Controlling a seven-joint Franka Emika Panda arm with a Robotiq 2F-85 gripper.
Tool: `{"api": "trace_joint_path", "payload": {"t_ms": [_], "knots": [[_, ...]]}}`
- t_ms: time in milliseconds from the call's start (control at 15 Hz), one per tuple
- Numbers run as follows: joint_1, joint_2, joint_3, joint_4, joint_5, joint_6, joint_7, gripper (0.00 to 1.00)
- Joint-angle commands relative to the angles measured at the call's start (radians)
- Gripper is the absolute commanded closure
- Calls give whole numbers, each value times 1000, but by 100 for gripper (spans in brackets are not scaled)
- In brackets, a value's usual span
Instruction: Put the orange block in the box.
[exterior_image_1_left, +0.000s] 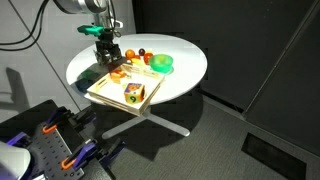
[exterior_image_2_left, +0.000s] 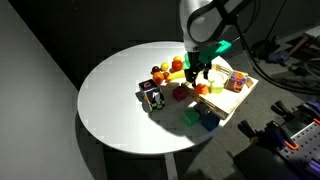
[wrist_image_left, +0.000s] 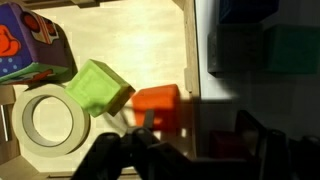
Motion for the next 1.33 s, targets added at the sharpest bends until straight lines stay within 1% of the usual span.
{"api": "trace_joint_path", "payload": {"t_ms": [0, 333, 533, 667, 933, 1267], "knots": [[-8, -73, 22, -52, 33, -8, -28, 0], [2, -147, 63, -95, 63, -19, -46, 0], [10, -197, 89, -117, 86, -58, -52, 0], [14, -229, 100, -125, 95, -99, -49, 0], [22, -287, 105, -138, 77, -179, -18, 0], [13, -347, 108, -151, 94, -274, -16, 0]]}}
